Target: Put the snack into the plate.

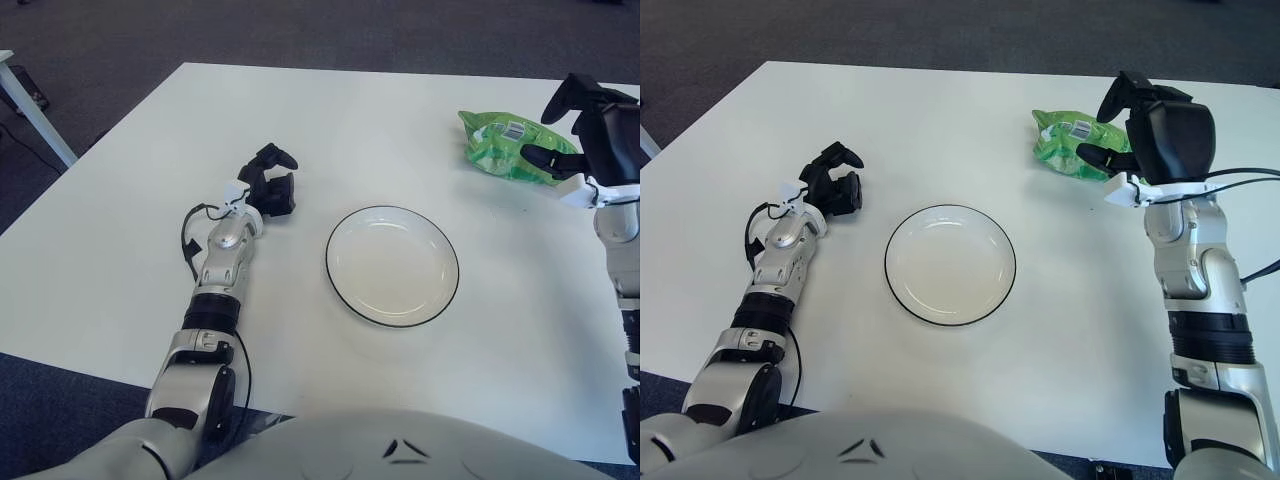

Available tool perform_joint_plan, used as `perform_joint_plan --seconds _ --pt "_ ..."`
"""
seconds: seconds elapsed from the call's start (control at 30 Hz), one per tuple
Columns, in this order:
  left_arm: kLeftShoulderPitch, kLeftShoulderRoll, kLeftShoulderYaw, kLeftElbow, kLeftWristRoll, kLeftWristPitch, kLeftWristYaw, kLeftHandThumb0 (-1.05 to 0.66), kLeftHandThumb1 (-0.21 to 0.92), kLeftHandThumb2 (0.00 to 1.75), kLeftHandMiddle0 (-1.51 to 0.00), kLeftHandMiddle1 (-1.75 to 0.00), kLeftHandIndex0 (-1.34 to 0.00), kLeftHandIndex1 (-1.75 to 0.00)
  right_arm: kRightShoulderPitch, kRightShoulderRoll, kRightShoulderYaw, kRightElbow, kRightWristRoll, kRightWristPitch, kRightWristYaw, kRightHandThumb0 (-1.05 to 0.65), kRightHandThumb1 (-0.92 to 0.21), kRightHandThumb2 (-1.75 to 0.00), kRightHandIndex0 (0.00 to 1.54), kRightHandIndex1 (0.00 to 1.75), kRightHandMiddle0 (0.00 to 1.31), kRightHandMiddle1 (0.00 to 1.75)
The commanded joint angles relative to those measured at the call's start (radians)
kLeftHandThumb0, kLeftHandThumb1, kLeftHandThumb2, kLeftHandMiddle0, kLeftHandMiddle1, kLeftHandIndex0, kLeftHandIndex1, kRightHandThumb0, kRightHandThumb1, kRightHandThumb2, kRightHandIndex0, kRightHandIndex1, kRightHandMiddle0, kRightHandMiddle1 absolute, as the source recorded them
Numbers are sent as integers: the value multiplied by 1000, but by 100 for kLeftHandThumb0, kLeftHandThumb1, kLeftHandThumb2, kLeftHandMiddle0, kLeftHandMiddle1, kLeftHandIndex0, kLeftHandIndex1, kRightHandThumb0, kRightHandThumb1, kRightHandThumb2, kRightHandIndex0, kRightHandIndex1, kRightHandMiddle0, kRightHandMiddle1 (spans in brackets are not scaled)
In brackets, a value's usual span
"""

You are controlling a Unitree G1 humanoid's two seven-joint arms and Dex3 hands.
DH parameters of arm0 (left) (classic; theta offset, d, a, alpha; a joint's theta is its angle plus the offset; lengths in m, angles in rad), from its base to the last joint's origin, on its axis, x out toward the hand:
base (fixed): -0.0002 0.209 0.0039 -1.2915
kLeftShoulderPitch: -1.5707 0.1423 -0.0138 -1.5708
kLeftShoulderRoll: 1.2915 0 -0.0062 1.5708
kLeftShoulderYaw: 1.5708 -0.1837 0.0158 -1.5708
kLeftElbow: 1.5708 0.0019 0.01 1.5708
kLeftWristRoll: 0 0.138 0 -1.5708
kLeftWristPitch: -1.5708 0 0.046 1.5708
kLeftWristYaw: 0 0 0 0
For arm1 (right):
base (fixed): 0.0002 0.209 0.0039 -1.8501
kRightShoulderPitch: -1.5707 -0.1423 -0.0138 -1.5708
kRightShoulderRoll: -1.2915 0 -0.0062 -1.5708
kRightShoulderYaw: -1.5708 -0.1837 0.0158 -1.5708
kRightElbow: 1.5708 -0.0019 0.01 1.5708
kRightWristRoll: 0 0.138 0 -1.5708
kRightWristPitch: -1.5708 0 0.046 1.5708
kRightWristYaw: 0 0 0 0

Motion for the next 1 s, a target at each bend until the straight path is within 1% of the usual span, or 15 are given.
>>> perform_joint_plan --seconds 0.0,0.13,0.17,0.27,0.3,0.33,0.4,0.5,0.57,0.6,0.7,0.77,0.87,0.9,0.97 --pt "69 -8 0 64 -2 23 -11 -46 38 124 -118 -175 -56 -175 -63 -29 30 86 -11 -25 -3 -1 -53 -99 57 149 29 175" --pt "71 -6 -3 67 4 17 -11 -46 37 125 -119 -175 -57 -175 -103 -56 62 158 -34 -68 -45 -1 -60 -91 51 152 23 175" --pt "72 -5 -3 67 4 16 -11 -46 37 125 -119 -175 -57 -175 -110 -63 70 169 -42 -77 -57 -14 -67 -83 47 152 25 175" --pt "72 -5 -3 69 5 14 -8 -46 37 125 -119 -175 -57 -175 -135 -81 92 206 -60 -103 -80 -29 -79 -69 40 151 24 175" --pt "71 -5 -3 70 6 13 -8 -46 37 125 -119 -175 -57 -175 -144 -86 98 217 -63 -110 -85 -38 -80 -68 38 151 19 172" --pt "72 -5 -3 70 5 13 -8 -46 37 125 -119 -175 -57 -175 -152 -90 104 227 -65 -116 -86 -51 -83 -66 36 150 12 168" --pt "73 -5 -2 70 5 12 -7 -46 37 125 -119 -175 -57 -175 -170 -101 114 249 -65 -130 -85 -68 -88 -62 32 146 5 154" --pt "73 -7 -2 71 6 10 -4 -46 37 126 -119 -175 -57 -175 -193 -115 125 281 -59 -151 -83 -77 -91 -60 28 138 2 134" --pt "76 -6 -2 69 7 8 -3 -46 36 126 -119 -175 -57 -175 -205 -122 131 300 -54 -169 -78 -80 -91 -60 27 134 1 126" --pt "77 -6 -2 68 8 8 -3 -46 36 126 -119 -175 -57 -175 -211 -126 135 310 -52 -177 -75 -82 -92 -62 24 127 0 116" --pt "78 -6 -3 67 10 7 -2 -46 36 126 -119 -175 -57 -175 -231 -138 147 346 -42 -211 -63 -85 -92 -66 21 116 0 102" --pt "81 -6 -4 62 10 7 -4 -46 36 126 -119 -175 -57 -175 -242 -149 156 369 -28 -240 -43 -90 -92 -78 11 90 0 73" --pt "82 -6 -5 61 11 7 -5 -46 36 126 -119 -175 -58 -175 -260 -160 168 398 -13 -269 -14 -94 -92 -88 5 63 0 46" --pt "82 -6 -5 61 12 7 -4 -46 36 126 -120 -175 -58 -175 -274 -165 178 417 -10 -276 5 -95 -92 -89 4 59 0 42" --pt "83 -6 -6 59 13 7 -2 -46 36 126 -120 -175 -58 -175 -295 -171 191 446 -8 -286 30 -97 -92 -96 2 36 0 25"
